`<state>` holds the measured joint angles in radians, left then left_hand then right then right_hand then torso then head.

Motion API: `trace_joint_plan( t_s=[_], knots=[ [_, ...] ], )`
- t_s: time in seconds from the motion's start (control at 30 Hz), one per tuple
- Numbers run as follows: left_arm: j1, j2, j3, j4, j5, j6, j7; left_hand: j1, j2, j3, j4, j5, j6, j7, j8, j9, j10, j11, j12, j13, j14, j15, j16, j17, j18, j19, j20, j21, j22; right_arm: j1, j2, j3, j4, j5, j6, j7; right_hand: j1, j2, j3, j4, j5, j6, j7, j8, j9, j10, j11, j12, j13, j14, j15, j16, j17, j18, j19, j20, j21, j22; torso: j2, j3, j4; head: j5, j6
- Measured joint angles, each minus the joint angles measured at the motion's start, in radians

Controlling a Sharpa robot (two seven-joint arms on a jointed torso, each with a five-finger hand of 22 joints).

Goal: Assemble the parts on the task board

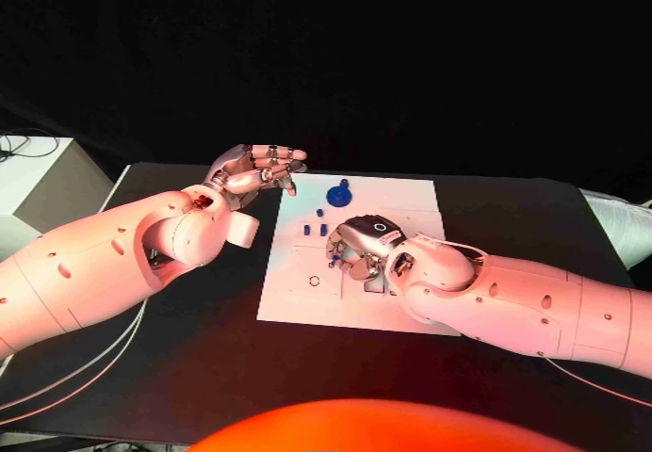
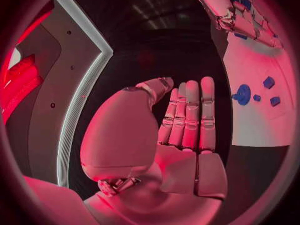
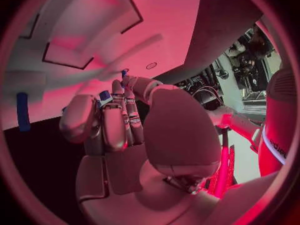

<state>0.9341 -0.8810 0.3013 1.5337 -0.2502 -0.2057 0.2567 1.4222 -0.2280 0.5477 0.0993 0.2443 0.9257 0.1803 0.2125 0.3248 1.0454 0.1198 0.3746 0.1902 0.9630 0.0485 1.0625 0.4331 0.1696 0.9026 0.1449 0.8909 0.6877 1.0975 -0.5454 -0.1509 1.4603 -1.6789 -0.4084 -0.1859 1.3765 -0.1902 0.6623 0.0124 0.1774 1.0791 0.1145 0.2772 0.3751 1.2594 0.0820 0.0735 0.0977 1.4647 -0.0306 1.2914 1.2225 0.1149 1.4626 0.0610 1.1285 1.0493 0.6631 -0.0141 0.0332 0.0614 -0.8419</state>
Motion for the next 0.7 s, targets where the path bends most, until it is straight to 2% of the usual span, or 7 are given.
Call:
trace_joint_plan(
  t_s=[0.7],
  knots=[
    [0.000, -0.002, 0.000, 0.000, 0.001, 0.000, -0.001, 0.000, 0.000, -0.003, 0.003, 0.000, 0.000, 0.000, 0.005, -0.001, -0.004, -0.004, 0.000, 0.001, 0.000, 0.000, 0.000, -0.001, 0.000, 0.000, 0.000, -0.004, -0.001, -0.005, 0.013, -0.001, -0.010, -0.006, 0.008, -0.002, 0.002, 0.002, 0.000, 0.000, 0.000, 0.002, 0.002, -0.001, 0.000, 0.000, 0.000, -0.003, 0.000, 0.000, 0.000, 0.000, -0.002, 0.000, 0.000, 0.000, -0.004, -0.002, 0.000, -0.0002, -0.0010, 0.006, -0.008]
  ],
)
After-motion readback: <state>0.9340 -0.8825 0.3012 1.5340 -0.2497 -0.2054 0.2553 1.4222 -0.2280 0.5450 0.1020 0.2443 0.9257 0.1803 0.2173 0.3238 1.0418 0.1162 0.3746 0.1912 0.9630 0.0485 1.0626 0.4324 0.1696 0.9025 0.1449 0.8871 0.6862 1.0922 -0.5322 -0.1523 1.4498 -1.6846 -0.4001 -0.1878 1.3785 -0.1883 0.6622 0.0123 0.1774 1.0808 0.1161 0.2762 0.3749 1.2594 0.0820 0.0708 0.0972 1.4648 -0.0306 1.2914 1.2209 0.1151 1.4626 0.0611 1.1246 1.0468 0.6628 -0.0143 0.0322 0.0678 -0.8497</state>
